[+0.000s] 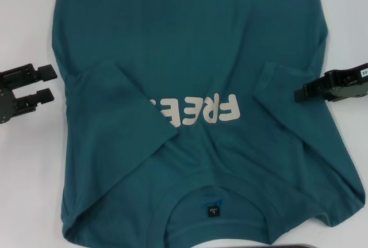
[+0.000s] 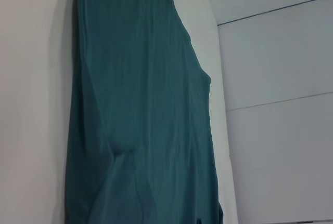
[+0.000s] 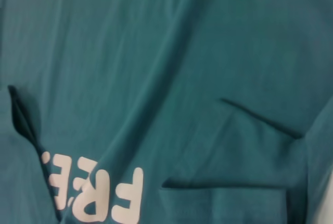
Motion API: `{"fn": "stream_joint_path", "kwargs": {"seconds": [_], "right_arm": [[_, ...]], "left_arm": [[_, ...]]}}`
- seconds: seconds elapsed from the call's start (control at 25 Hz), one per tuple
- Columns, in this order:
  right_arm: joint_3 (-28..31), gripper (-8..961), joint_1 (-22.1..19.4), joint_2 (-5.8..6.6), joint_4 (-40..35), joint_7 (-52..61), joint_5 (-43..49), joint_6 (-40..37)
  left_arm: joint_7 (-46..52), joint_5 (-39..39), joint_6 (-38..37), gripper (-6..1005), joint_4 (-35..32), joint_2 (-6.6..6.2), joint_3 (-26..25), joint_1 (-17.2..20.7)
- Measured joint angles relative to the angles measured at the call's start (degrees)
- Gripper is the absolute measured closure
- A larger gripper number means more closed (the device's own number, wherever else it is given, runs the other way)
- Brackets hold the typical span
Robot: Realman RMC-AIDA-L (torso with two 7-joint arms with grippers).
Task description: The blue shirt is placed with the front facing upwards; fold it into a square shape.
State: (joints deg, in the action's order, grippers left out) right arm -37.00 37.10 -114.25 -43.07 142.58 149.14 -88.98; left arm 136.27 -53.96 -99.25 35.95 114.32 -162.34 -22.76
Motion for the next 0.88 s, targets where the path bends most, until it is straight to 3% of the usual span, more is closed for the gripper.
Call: {"fn": "stream_joint_path", "kwargs": {"seconds": [0.32,0.56,0.76,0.88], "right_arm": [[0.47,489,-0.32,0.37,0.0,0.72,-0.51,-0.9],[0.2,723,-0.37,0.9,0.02,1.92,-0.37,-2.58],[0.11,853,-0.56,1.26,0.02,2.28,-0.3,-2.98],[0.09,852,-0.61,1.26,0.02,2.12,-0.28,-2.97]], "left_arm": [[0.04,0.0,0.03,279,0.0,0.02,0.0,-0.01],[0.05,0.0,0.03,279,0.0,-0.04,0.0,-0.05],[0.06,0.0,0.03,279,0.0,-0.06,0.0,-0.15],[0.05,0.0,0.03,279,0.0,-0.06,0.0,-0.16]]}}
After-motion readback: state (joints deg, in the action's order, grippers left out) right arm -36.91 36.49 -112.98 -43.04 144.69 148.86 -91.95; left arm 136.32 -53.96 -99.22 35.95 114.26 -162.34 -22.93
